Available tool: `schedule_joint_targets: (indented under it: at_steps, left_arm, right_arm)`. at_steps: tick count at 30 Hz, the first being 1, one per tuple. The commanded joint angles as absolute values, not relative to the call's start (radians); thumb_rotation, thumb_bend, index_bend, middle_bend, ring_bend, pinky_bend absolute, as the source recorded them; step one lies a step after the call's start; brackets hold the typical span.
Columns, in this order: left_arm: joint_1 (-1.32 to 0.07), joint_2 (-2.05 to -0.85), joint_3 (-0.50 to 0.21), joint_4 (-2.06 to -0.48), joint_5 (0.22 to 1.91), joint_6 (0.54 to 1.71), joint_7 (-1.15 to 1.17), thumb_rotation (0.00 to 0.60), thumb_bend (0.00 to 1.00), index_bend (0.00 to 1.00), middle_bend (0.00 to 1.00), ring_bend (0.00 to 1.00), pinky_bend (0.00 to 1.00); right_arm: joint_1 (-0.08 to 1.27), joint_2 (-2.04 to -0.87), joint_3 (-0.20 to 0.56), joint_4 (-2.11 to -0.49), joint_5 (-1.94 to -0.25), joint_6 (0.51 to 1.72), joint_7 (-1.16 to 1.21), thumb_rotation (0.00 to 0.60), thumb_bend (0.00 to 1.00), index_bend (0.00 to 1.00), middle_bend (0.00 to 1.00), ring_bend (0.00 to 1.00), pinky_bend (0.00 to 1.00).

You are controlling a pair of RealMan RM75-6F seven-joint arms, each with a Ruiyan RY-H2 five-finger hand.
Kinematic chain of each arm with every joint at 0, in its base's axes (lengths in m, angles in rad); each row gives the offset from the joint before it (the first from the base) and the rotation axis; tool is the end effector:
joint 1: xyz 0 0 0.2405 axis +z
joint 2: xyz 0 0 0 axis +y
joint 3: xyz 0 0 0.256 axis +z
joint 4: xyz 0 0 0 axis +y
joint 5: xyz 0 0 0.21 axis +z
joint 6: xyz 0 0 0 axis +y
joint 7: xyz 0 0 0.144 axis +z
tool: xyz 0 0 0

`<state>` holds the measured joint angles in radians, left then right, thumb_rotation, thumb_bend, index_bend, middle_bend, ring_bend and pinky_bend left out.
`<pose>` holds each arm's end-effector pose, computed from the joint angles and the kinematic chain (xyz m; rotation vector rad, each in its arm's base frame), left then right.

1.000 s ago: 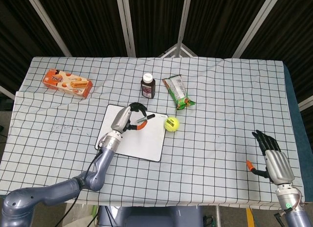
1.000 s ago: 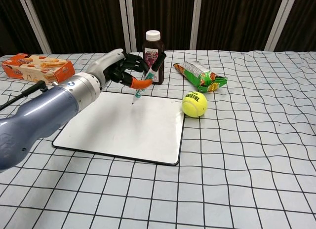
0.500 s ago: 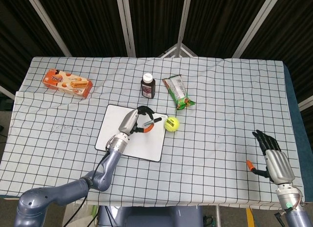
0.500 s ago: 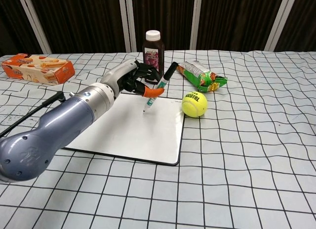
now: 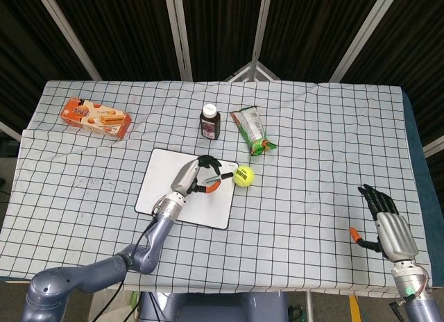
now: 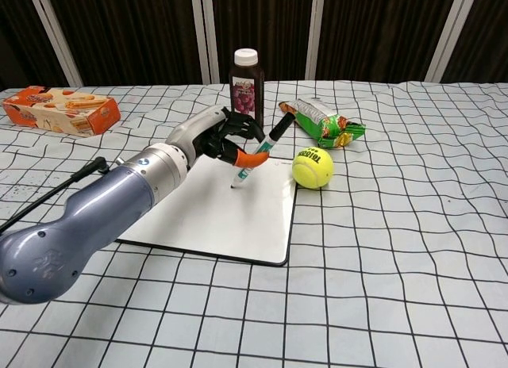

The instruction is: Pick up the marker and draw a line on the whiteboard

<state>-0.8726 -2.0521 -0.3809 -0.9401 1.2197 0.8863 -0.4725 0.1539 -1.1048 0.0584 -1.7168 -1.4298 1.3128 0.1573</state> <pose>-0.0781 0.3718 -0.1215 -1.4614 -1.7145 -1.4940 -0.2940 -0.1995 0.1350 1.3715 -1.2132 1.0042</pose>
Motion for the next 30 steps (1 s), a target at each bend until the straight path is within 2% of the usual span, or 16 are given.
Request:
schedule_joint_targets:
  at_steps: [1, 18, 30]
  left_arm:
    - [-0.866, -2.049, -0.374, -0.954, 1.222, 0.891, -0.473, 0.600, 0.53, 0.72, 0.33, 0.18, 0.28]
    - [-0.791, -2.006, -0.310, -1.091, 1.240, 0.931, -0.469, 0.600, 0.53, 0.72, 0.33, 0.18, 0.28]
    - [-0.806, -1.965, -0.376, -1.131, 1.263, 0.988, -0.470, 0.600, 0.53, 0.72, 0.33, 0.18, 0.28]
  right_arm:
    - [0.154, -1.105, 0.058, -1.717, -1.430, 1.314, 0.156, 0.600, 0.33, 0.00, 0.00, 0.00, 0.00]
    - [0.151, -1.109, 0.061, -1.717, -1.429, 1.323, 0.146, 0.600, 0.33, 0.00, 0.00, 0.00, 0.00]
    - [0.150, -1.109, 0.060, -1.718, -1.431, 1.324, 0.149, 0.600, 0.33, 0.00, 0.00, 0.00, 0.00]
